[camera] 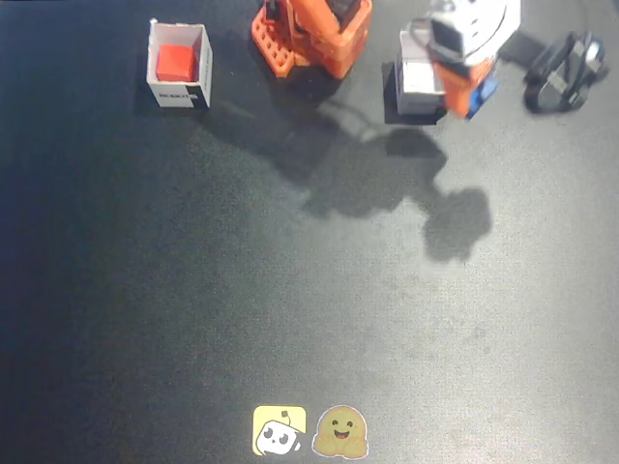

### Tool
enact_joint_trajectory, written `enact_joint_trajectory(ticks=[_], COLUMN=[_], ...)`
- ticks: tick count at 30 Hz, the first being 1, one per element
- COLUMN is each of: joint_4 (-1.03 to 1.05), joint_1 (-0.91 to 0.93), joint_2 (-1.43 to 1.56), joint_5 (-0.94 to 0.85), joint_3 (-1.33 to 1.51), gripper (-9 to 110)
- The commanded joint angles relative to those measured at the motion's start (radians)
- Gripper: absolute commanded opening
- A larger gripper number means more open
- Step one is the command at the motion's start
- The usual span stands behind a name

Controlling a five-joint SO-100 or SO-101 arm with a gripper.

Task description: Put the red cube in the right box and the blue cube in the left box.

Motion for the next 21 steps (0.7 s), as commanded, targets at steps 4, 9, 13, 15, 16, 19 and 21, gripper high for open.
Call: enact_joint_trajectory(ticks=[4, 9, 13, 15, 16, 19, 21], joint_4=[-0.012, 0.021, 0.086, 0.101, 0.106, 0.121, 0.132], joint_1=[-0.077, -0.101, -0.115, -0.127, -0.14, -0.169, -0.178], joint_2=[0.051, 0.166, 0.209, 0.252, 0.272, 0.314, 0.327], joint_5=[-0.006, 0.003, 0.008, 0.015, 0.018, 0.038, 0.048], joint_3=[0.021, 0.101, 0.114, 0.138, 0.15, 0.179, 0.189], gripper=[7, 7, 7, 7, 7, 7, 7])
